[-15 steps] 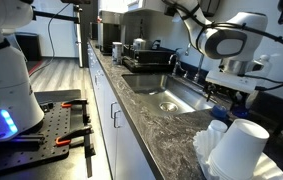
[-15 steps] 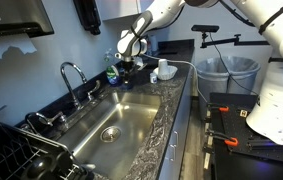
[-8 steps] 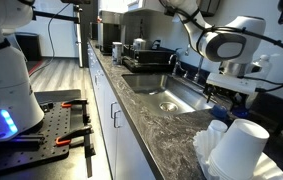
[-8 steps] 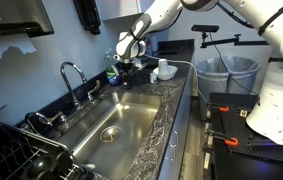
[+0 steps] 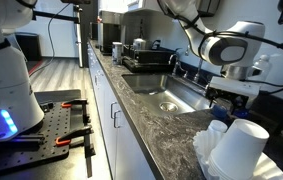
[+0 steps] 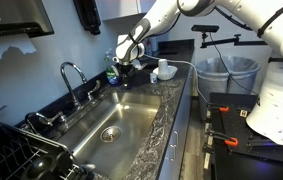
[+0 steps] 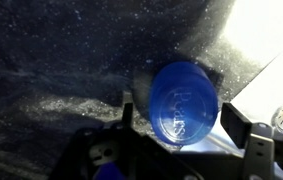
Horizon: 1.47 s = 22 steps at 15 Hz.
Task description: Move the blue object to the right.
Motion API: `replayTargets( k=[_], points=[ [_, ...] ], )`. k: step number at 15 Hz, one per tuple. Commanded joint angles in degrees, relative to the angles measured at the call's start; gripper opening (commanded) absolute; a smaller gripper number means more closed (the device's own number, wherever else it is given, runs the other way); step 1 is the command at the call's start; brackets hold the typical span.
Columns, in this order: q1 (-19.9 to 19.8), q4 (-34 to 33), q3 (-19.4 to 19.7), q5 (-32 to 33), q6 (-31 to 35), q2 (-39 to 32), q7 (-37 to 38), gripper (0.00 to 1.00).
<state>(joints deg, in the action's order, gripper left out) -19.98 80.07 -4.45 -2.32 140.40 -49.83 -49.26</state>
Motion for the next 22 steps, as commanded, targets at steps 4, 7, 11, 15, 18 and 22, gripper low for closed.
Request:
replayTargets(
  k=[4,7,11,15,18,22],
  points=[
    [1.63,-3.23,1.62,2.08,-1.65,-1.3,0.91,0.36],
    [4.45,-1.66,5.56,4.69,-0.03,0.53,7.62,0.36],
    [7.31,-0.59,9.93,7.66,-2.01,3.27,20.36,0.36],
    [8.73,-1.34,12.5,8.48,-6.76,4.77,33.34,0.36],
    [9.11,-1.76,13.6,7.75,-11.06,5.69,41.86,0.36],
    [9.98,-1.54,15.48,7.25,-12.04,6.71,54.12,0.36]
  ],
)
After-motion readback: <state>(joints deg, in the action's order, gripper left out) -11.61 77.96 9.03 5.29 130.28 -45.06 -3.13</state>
